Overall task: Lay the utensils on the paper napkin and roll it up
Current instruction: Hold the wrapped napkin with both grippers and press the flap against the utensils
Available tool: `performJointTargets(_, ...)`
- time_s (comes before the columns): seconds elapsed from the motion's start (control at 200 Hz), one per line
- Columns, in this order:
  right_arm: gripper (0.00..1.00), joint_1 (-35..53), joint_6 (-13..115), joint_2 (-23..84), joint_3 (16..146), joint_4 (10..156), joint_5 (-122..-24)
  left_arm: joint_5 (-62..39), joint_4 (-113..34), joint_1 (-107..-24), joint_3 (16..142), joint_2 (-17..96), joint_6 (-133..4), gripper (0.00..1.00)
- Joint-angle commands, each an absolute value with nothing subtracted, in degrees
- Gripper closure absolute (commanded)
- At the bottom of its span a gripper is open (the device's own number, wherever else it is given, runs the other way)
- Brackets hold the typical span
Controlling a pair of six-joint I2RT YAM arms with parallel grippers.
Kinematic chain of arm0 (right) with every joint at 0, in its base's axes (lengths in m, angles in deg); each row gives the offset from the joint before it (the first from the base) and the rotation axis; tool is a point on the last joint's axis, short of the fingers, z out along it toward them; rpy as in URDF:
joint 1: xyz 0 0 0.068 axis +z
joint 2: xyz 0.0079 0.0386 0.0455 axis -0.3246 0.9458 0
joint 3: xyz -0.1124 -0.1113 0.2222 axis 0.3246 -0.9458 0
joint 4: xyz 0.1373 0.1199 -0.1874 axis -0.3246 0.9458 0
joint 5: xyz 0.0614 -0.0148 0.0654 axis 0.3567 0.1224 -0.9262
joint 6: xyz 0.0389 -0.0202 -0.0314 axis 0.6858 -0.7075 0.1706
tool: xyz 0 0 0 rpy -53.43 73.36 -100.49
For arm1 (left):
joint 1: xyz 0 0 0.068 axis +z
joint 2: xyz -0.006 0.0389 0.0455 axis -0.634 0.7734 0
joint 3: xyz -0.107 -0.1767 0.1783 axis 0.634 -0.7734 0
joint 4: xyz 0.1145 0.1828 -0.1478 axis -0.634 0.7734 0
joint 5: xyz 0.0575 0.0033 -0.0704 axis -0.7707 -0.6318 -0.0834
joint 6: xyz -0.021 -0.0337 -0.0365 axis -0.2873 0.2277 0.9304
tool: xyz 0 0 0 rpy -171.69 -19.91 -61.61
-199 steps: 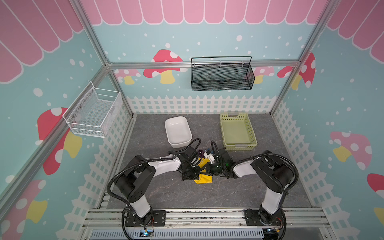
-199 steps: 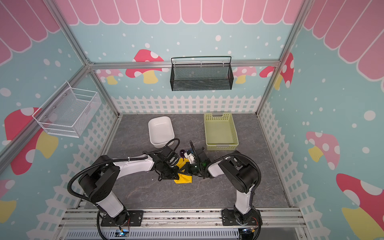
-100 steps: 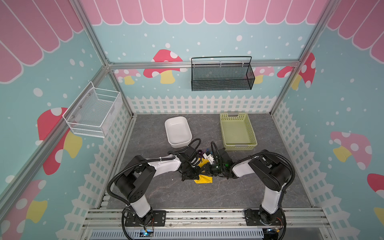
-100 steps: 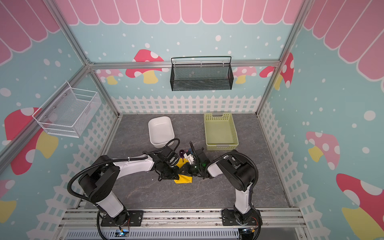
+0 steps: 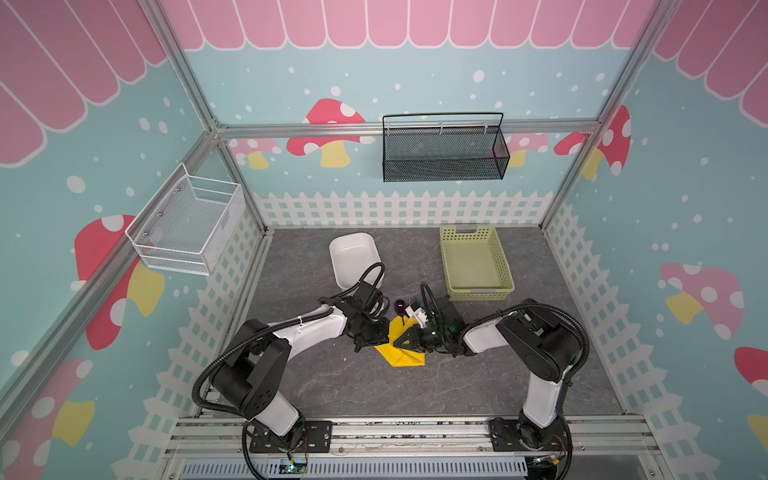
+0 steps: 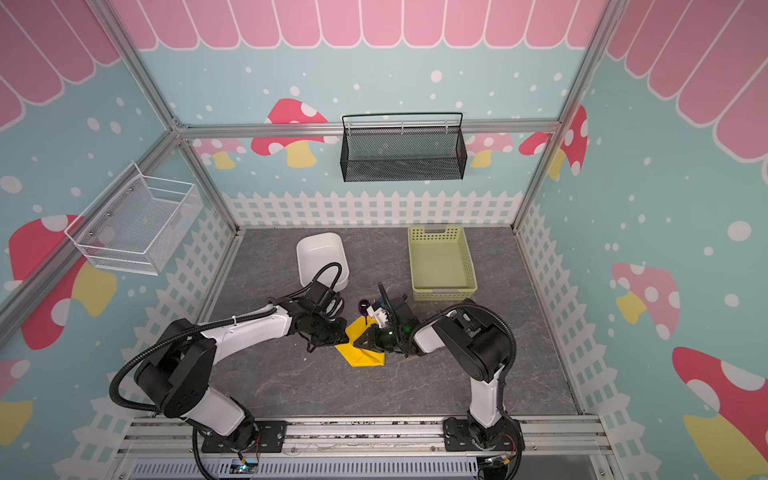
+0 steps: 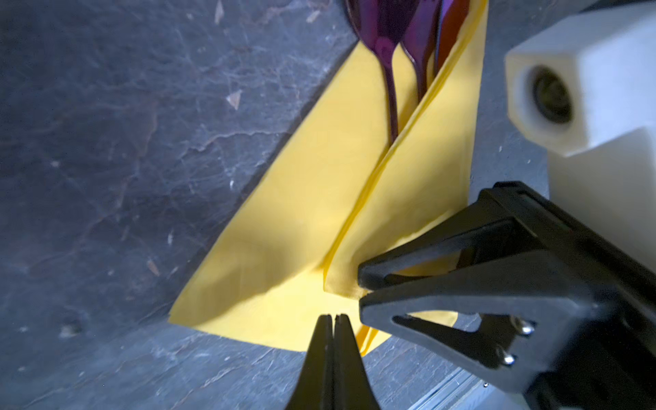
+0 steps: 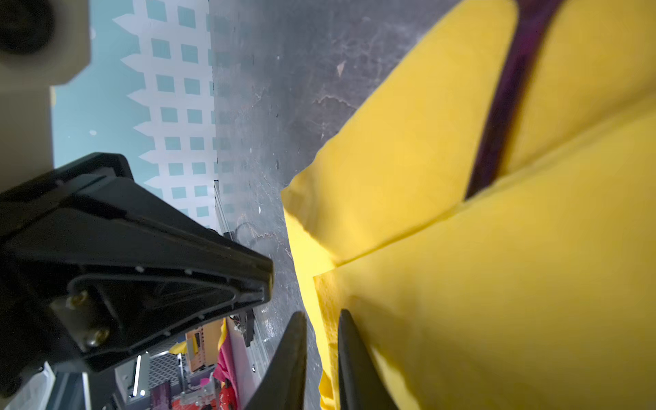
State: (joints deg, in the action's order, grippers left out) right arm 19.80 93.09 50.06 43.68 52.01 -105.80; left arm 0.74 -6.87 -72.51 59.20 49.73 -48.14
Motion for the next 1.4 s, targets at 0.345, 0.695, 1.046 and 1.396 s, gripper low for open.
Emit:
performJointTargets(0.345, 0.91, 20.2, 90.8, 53.4, 45.7, 57.3, -104.9, 4.0, -9.8, -73.3, 63.1, 56.5, -46.3, 1.00)
performJointTargets(0.695, 0.92, 20.2, 90.0, 51.9, 45.5, 57.9, -104.3, 1.9, -9.5, -73.6, 60.5, 59.2, -45.2, 1.00)
performJointTargets(1.046, 0.91, 20.1, 87.1, 44.8, 45.6, 59.6, -103.8, -0.4, -7.2, -73.6, 60.3, 61.0, -46.8, 1.00)
performJointTargets(1.396, 0.91, 20.1, 80.8, 34.0, 42.7, 73.5, -99.8, -0.6, -6.4, -73.4, 60.5, 60.8, -47.3, 1.00)
